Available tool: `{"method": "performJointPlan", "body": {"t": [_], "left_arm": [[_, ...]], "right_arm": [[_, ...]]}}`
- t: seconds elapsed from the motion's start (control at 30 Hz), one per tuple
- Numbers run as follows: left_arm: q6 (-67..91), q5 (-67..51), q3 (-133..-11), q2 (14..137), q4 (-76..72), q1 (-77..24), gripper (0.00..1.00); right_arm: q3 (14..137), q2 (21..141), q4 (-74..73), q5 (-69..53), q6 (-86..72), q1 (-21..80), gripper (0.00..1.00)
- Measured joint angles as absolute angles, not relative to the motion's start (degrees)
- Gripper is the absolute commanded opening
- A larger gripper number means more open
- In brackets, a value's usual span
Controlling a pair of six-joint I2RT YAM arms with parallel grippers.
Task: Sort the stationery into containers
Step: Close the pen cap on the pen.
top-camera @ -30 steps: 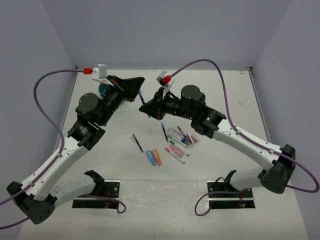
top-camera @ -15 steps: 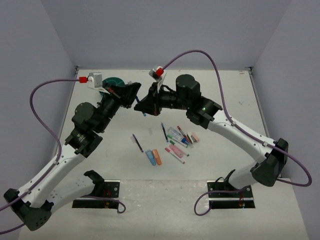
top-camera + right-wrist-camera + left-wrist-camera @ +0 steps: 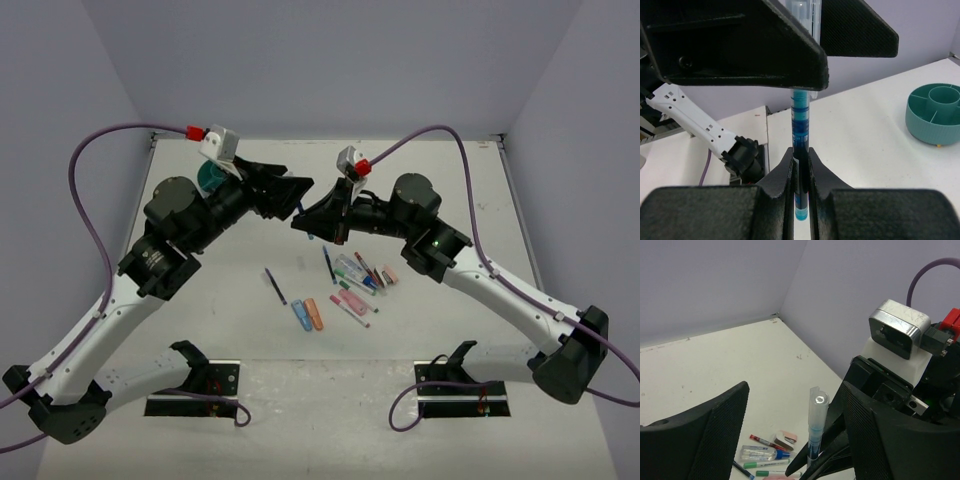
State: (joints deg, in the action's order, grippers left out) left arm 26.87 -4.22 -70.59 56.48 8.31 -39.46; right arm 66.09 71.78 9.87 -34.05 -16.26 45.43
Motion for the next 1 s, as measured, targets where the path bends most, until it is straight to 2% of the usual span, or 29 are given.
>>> {"method": "performJointPlan", "body": {"t": [0.07, 0.13, 0.23, 0.3, 0.47, 0.63, 0.87, 1.0], "left_arm": [[26.96, -4.87, -70.61, 56.63, 8.16, -39.46, 0.48], [27.10, -5.66, -70.61, 56.72, 7.84, -39.46, 0.37], [27.36, -7.70, -70.61, 57.04, 7.04, -39.63, 0.34], [27.45, -8.73, -70.61, 57.46, 6.62, -39.66, 0.28], [28.03, -11.59, -70.61, 58.04, 5.52, -39.70, 0.00], [28.91, -13.84, -69.84, 58.30, 2.92, -39.75, 0.00], [33.21, -15.16, -60.84, 58.36, -10.50, -39.11, 0.00], [34.90, -12.48, -57.51, 58.97, -18.10, -39.32, 0.00]], "right_arm": [[65.49, 71.07, 9.80, -33.92, -15.64, 45.43, 0.00], [64.60, 70.11, 9.34, -34.01, -15.05, 45.43, 0.00], [64.28, 69.50, 8.19, -33.95, -14.34, 45.38, 0.00], [64.03, 69.17, 7.77, -33.49, -14.04, 45.35, 0.00], [63.45, 68.16, 6.88, -32.26, -13.78, 45.32, 0.00], [63.29, 67.13, 6.77, -30.74, -14.25, 45.36, 0.00], [63.92, 66.50, 2.14, -27.88, -17.39, 45.17, 0.00], [68.42, 68.43, -3.52, -28.29, -19.39, 43.75, 0.00]]}}
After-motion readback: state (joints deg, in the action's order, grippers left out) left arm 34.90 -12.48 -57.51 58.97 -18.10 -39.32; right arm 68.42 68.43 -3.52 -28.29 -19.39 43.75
